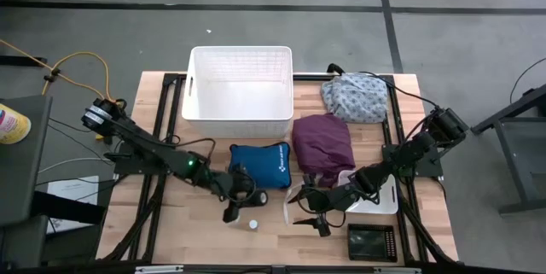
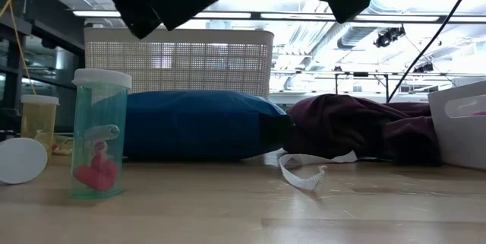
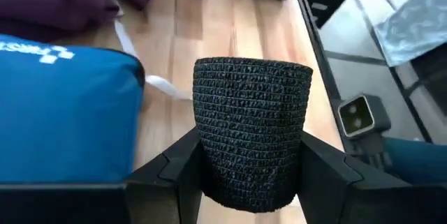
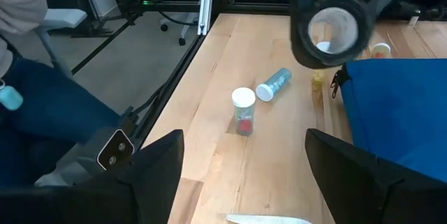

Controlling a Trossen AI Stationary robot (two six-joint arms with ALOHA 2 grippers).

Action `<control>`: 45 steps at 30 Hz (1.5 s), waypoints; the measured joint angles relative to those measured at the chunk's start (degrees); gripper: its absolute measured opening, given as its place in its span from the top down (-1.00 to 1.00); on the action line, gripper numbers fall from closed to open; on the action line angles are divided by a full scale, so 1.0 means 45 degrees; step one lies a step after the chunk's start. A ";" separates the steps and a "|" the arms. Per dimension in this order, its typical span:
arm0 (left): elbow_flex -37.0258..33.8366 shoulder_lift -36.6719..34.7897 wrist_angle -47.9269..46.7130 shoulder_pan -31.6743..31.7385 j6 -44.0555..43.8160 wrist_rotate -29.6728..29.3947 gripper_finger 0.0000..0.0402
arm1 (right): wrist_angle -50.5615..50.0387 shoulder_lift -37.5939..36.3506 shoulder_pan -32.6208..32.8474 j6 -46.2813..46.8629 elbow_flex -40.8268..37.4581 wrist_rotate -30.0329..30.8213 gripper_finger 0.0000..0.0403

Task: Pick & Place Medicine items
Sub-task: Put the black bandage into the white bin

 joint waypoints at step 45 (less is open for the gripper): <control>-0.0010 0.0005 0.0056 0.0253 -0.0057 -0.0108 0.16 | 0.2183 0.0004 -0.0043 0.0000 0.0001 0.0044 -0.42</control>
